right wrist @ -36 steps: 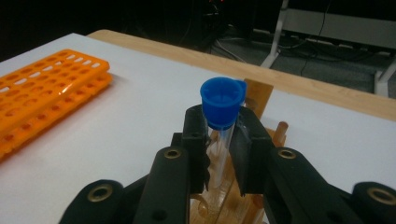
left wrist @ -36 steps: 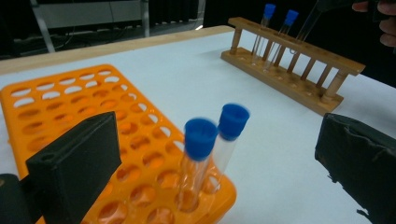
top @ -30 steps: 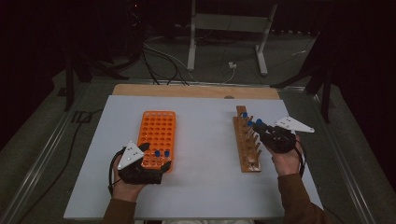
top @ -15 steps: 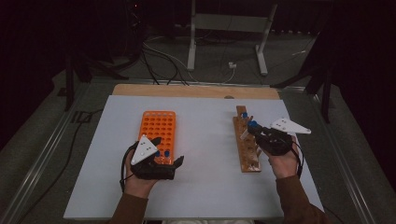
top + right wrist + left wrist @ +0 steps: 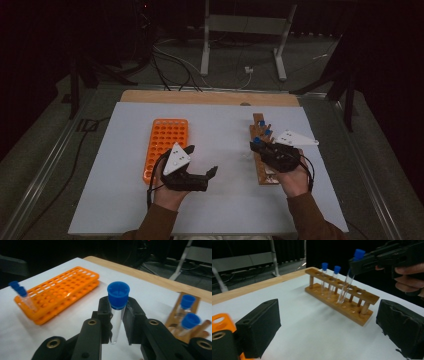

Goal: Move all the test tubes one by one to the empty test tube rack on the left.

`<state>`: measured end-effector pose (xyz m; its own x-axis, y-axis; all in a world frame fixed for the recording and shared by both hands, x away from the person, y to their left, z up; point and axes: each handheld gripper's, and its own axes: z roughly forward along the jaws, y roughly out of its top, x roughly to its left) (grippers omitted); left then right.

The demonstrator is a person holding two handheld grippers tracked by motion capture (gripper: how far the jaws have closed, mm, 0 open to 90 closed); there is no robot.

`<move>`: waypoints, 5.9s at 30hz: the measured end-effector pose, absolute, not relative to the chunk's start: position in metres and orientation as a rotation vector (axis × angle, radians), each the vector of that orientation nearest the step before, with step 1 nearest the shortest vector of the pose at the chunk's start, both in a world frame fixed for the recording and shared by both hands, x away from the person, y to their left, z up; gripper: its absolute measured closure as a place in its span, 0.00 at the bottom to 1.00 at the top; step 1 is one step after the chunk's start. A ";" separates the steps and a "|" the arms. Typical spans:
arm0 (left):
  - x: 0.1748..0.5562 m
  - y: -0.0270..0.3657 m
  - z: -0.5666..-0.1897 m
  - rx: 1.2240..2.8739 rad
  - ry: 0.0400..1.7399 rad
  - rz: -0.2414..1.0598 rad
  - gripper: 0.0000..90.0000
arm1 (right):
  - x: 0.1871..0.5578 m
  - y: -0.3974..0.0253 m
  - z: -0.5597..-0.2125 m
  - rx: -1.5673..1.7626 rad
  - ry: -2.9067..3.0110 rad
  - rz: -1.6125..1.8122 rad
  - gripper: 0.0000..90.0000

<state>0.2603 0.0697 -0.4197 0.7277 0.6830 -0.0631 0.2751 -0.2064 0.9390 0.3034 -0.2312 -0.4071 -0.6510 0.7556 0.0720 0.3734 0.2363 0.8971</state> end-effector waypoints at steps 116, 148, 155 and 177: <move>0.234 0.185 -0.432 1.810 0.807 0.372 0.87 | 0.292 -0.270 -0.417 1.145 2.063 1.349 0.01; 0.256 0.193 -0.466 1.797 0.932 0.528 0.87 | 0.287 -0.279 -0.417 1.152 2.011 1.385 0.01; 0.256 0.189 -0.475 1.835 0.927 0.525 0.87 | 0.286 -0.278 -0.417 1.147 2.013 1.383 0.01; 0.260 0.181 -0.489 2.037 0.947 0.494 0.87 | 0.285 -0.279 -0.419 1.144 2.017 1.383 0.01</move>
